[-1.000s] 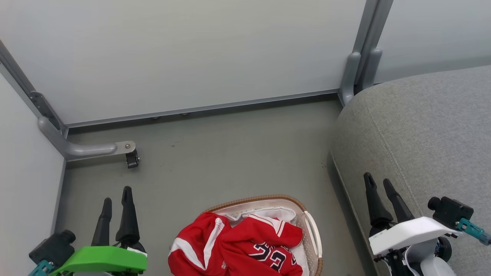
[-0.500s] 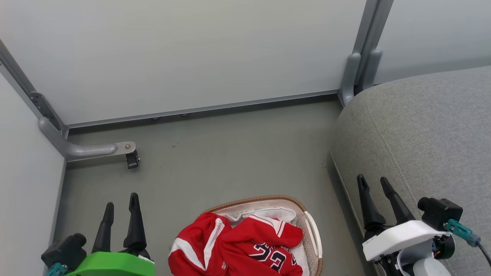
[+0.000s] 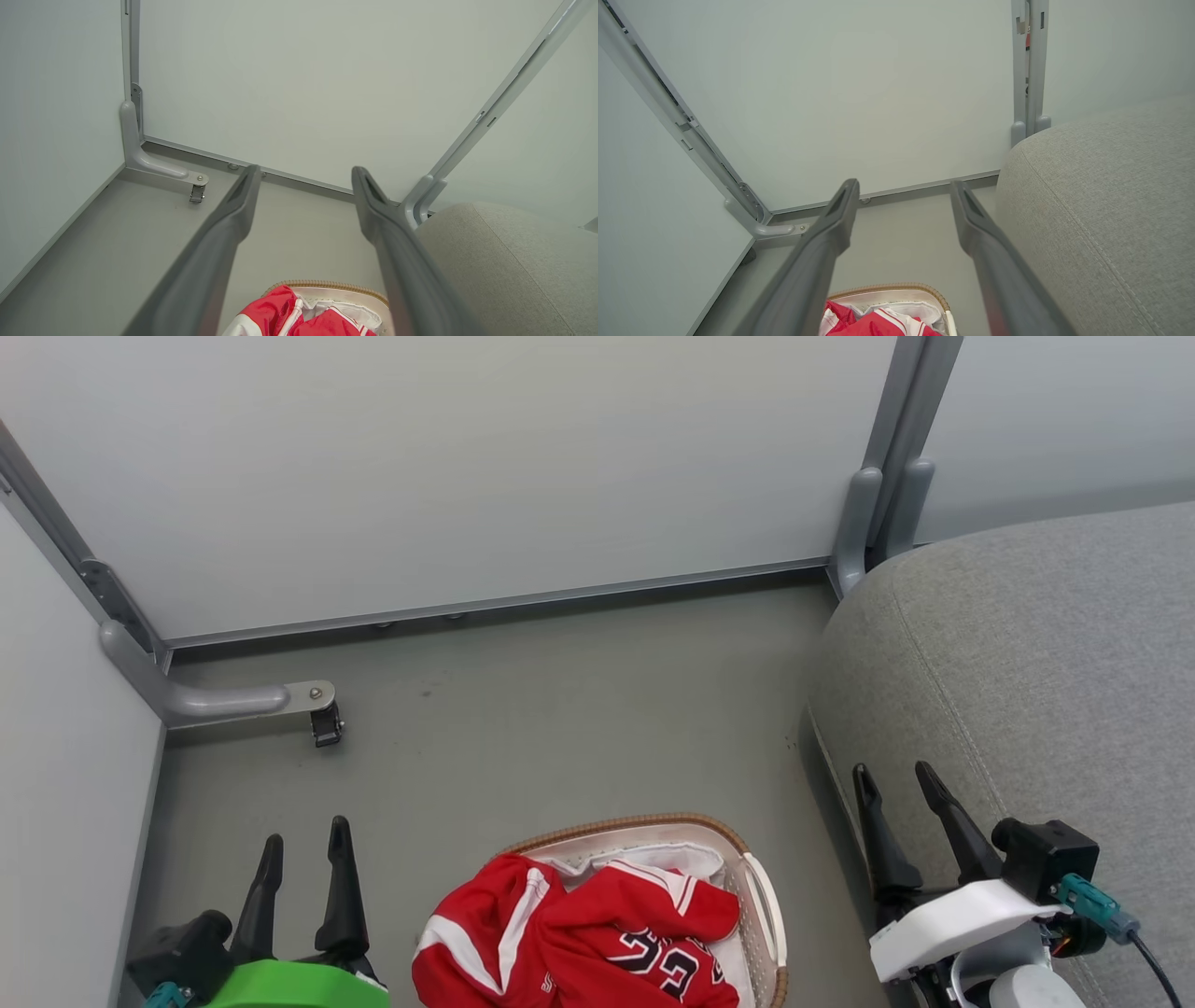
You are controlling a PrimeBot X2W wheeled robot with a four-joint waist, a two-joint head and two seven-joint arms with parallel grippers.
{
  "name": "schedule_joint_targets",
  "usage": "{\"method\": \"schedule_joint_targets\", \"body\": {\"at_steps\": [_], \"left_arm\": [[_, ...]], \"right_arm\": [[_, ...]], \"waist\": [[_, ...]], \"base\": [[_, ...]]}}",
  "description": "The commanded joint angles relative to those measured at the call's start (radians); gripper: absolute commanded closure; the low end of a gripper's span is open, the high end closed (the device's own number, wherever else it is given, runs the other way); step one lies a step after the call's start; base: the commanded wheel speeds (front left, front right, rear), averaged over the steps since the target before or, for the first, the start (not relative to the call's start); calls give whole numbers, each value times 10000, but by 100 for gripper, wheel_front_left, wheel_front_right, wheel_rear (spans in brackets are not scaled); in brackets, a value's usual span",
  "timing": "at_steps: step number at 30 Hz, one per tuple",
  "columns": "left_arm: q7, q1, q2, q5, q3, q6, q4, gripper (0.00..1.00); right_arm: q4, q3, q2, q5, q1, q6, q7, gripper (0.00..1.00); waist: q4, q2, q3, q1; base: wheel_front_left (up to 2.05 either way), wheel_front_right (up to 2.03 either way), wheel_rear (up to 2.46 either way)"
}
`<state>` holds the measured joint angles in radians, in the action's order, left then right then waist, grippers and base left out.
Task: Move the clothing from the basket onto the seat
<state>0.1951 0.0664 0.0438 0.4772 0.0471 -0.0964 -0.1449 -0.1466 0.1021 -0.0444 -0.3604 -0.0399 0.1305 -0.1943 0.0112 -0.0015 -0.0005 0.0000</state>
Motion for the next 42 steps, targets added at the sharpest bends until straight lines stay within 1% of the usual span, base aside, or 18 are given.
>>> {"method": "schedule_joint_targets", "body": {"at_steps": [1,14,33,42], "left_arm": [[96,119,84,-266,24,28,24,0],[364,273,91,-1155,85,69,-73,0],[709,407,98,-2368,226,123,-97,0],[711,380,96,-2425,239,94,-148,0]], "right_arm": [[103,31,-55,280,81,2,-107,0],[106,155,-68,1386,163,3,-373,0],[97,350,-85,2679,195,2,-720,0],[98,329,-85,2690,178,2,-724,0]], "waist": [[8,11,-7,0],[46,13,-6,0],[75,15,29,0],[86,15,42,0]], "base": [[0,0,0],[0,0,0],[0,0,0],[0,0,0]]}}
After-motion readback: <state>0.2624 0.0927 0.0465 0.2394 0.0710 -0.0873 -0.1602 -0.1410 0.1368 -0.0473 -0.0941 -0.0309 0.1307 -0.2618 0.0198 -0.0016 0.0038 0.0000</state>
